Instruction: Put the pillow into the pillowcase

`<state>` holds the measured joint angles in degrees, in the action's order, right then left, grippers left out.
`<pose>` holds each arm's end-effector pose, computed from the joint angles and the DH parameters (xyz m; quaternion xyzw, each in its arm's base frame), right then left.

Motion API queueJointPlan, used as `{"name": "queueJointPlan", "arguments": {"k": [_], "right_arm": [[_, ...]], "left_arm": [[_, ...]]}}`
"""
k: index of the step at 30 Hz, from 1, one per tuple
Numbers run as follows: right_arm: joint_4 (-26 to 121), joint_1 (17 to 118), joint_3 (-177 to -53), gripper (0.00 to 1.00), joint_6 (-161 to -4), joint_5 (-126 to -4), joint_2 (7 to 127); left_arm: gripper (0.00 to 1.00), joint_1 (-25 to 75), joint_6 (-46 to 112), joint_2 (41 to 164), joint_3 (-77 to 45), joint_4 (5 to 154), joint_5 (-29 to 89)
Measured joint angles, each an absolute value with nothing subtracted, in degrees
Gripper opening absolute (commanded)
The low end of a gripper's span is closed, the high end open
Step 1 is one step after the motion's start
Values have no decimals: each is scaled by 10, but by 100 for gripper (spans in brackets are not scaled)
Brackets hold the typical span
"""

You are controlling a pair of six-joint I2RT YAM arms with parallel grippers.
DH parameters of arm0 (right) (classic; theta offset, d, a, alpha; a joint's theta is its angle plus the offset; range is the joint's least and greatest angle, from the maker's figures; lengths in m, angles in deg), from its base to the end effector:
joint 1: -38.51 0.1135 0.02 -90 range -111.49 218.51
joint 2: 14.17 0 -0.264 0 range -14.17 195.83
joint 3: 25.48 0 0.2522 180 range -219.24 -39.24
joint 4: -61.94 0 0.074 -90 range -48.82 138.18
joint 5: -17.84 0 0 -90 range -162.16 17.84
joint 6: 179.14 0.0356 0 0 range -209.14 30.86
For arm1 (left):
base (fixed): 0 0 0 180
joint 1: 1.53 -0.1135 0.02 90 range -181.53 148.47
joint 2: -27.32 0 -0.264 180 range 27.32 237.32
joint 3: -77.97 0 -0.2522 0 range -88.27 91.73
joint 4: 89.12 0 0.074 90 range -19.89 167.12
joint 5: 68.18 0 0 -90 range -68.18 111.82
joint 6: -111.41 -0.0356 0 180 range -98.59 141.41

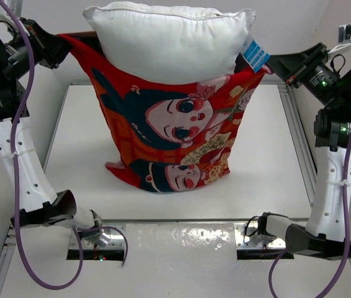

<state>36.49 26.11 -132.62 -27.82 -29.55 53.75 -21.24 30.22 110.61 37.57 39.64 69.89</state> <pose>0.2137 -0.0223 0.5415 0.1162 0.6316 0.5076 0.5744 0.2221 0.0514 0.5942 0.1393 0.6716 -0.2097 0.6968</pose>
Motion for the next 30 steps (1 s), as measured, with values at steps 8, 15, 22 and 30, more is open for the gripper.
{"name": "queueJointPlan", "arguments": {"k": [8, 15, 22, 30], "right_arm": [[379, 261, -1264, 0, -279, -296, 525], [372, 262, -1225, 0, -286, -291, 515], [377, 263, -1203, 0, -292, -280, 495], [406, 281, -1179, 0, -293, -285, 515]], "left_arm": [[0, -228, 309, 1072, 346, 395, 716], [0, -246, 309, 1061, 302, 361, 737], [0, -268, 301, 1051, 269, 328, 754], [0, -283, 294, 1065, 257, 315, 780]]}}
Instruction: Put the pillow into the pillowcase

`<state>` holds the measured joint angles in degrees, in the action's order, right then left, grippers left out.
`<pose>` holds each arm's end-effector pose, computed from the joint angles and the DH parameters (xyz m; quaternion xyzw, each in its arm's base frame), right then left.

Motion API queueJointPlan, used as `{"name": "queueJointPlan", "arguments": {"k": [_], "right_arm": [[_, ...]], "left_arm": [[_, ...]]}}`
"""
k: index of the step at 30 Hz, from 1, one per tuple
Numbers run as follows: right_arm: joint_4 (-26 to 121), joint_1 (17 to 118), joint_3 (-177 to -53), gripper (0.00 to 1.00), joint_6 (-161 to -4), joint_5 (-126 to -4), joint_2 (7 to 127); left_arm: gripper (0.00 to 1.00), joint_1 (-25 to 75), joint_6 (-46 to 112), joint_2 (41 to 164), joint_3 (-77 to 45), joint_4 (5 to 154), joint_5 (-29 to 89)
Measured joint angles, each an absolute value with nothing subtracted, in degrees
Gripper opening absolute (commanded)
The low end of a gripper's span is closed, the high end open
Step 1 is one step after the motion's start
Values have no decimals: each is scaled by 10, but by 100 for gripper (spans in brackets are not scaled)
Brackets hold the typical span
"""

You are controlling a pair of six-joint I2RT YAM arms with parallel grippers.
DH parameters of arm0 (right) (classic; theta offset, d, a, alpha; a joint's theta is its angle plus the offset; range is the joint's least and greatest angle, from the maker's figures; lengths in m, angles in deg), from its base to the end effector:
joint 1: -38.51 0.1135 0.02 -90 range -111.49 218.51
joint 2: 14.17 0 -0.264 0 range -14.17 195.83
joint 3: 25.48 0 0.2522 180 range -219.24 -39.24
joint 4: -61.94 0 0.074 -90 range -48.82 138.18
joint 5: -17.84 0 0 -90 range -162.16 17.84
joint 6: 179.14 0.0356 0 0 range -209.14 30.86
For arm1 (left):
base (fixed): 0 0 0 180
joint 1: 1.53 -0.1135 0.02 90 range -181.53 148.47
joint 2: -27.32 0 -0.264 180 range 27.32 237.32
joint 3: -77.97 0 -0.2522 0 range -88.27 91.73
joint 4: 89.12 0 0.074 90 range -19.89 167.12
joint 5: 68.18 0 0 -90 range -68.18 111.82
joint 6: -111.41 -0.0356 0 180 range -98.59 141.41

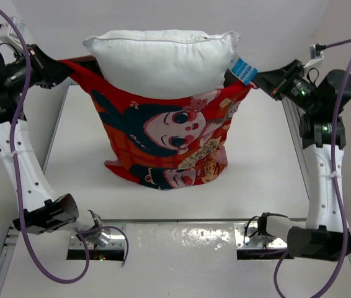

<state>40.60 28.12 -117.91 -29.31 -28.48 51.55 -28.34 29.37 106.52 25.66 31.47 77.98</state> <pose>0.2366 -0.0184 0.4768 0.1344 0.6694 0.5145 0.5188 0.2184 0.0773 0.5439 0.0827 0.7389 -0.2661 0.6135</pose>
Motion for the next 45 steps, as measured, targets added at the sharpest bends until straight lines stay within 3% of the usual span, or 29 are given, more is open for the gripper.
{"name": "queueJointPlan", "arguments": {"k": [10, 24, 45], "right_arm": [[456, 374, -1245, 0, -300, -328, 630], [452, 404, -1292, 0, -319, -349, 712], [296, 374, -1209, 0, -396, -400, 496]], "left_arm": [[0, -332, 272, 1088, 257, 314, 768], [0, -337, 261, 1143, 257, 304, 764], [0, -303, 252, 1117, 269, 285, 791]]}}
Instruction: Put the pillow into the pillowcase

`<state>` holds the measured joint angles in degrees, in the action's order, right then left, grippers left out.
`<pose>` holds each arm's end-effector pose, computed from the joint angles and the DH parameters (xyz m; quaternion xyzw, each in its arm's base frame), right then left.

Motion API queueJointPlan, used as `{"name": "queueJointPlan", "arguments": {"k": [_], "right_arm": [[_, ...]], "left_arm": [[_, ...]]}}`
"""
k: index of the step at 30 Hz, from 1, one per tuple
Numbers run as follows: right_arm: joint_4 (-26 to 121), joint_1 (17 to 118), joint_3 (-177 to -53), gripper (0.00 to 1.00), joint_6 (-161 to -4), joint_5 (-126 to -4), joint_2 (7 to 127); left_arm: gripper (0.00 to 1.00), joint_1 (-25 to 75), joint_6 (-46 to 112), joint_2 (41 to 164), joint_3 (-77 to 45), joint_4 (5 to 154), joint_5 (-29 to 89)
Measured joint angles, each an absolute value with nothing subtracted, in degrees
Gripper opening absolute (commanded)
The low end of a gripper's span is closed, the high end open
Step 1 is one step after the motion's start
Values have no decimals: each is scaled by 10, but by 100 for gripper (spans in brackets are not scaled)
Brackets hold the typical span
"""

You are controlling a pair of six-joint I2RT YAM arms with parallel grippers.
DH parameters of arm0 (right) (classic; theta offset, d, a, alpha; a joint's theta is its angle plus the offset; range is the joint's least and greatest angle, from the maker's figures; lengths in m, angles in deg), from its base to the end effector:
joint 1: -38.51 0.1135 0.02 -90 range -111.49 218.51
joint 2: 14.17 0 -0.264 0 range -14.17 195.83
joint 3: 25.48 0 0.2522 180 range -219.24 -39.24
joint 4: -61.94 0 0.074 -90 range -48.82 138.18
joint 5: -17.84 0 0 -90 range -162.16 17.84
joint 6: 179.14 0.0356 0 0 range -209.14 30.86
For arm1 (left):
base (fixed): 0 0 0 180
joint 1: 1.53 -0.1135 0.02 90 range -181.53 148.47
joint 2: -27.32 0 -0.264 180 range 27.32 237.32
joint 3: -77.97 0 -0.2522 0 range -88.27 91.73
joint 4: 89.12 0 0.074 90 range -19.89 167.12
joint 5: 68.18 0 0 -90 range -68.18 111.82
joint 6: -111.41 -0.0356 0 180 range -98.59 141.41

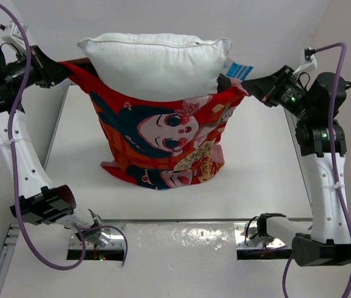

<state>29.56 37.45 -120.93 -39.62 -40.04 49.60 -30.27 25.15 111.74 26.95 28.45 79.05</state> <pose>0.2224 0.0148 0.4815 0.1163 0.7012 0.4566 0.5351 0.2448 0.1001 0.5246 0.0722 0.7601 -0.2661 0.5883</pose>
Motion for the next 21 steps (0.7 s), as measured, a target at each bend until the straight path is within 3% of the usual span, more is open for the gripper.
{"name": "queueJointPlan", "arguments": {"k": [17, 19, 21], "right_arm": [[203, 331, -1239, 0, -397, -390, 477], [151, 313, -1326, 0, -391, -371, 533], [106, 295, -1528, 0, -365, -342, 665]], "left_arm": [[0, -274, 246, 1113, 270, 283, 805], [0, -262, 271, 1123, 285, 321, 798], [0, -250, 311, 1159, 358, 355, 784]]}}
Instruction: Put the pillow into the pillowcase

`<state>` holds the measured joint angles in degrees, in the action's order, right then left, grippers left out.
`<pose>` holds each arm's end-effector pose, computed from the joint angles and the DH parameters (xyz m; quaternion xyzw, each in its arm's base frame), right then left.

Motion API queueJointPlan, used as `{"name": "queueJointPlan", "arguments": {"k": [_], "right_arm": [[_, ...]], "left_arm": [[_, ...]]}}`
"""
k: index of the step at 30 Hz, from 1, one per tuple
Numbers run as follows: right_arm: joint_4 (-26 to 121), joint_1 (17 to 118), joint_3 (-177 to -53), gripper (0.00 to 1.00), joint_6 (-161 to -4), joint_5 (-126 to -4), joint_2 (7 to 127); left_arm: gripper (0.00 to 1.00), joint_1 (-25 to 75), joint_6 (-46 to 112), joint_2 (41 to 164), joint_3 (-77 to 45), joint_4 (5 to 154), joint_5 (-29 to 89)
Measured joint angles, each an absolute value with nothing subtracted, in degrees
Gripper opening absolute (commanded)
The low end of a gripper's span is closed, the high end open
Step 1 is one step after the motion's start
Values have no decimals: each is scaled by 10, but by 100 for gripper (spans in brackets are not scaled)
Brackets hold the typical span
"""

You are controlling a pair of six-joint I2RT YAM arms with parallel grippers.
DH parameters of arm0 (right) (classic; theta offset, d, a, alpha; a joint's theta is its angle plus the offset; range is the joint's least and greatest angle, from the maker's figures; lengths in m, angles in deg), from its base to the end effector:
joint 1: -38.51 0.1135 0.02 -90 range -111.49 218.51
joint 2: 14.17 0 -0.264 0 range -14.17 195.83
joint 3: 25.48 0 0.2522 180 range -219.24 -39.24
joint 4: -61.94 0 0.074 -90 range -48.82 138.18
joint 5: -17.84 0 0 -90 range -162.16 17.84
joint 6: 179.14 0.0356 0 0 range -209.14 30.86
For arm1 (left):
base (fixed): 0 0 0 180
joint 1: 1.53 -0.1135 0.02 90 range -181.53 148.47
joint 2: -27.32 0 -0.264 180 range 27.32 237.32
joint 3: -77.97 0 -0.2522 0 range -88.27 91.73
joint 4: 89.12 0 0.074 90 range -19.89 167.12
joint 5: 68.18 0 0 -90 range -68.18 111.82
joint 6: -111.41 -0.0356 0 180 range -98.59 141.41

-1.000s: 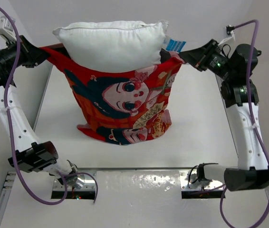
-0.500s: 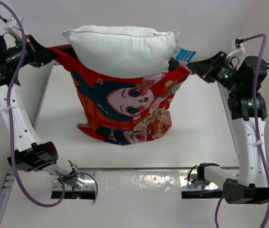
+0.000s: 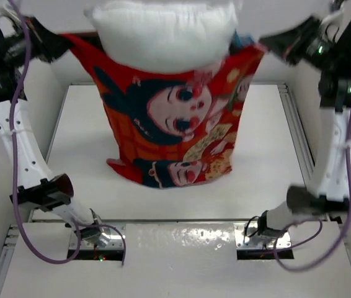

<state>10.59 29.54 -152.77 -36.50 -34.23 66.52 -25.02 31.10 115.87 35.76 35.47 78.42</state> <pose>0.2526 -0.0177 0.5488 0.1673 0.7104 0.4602 0.5056 0.2604 0.0808 0.5584 0.1164 0.7183 -0.2796 0.6263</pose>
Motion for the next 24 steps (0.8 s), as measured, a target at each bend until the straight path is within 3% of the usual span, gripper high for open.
{"name": "queueJointPlan", "arguments": {"k": [2, 3, 6, 8, 12, 16, 19, 24], "right_arm": [[147, 278, -1730, 0, -292, -313, 798], [227, 257, -1767, 0, -251, -308, 835], [423, 176, -1552, 0, -145, -315, 748], [414, 158, -1430, 0, -150, -326, 663], [375, 147, -1421, 0, -198, -312, 575], [444, 130, -1437, 0, -219, -290, 494], [515, 128, -1436, 0, -232, -289, 434], [562, 128, -1420, 0, -239, -302, 433]], "left_arm": [[0, -255, 372, 1202, 455, 441, 768], [0, -272, 399, 1204, 466, 498, 746], [0, -341, 454, 1168, 436, 602, 706], [0, -360, 470, 1148, 418, 636, 688], [0, -400, 507, 1135, 404, 664, 717], [0, -467, 557, 1145, 400, 696, 788], [0, -460, 596, 1151, 404, 745, 813], [0, -384, 577, 1153, 401, 743, 797]]}}
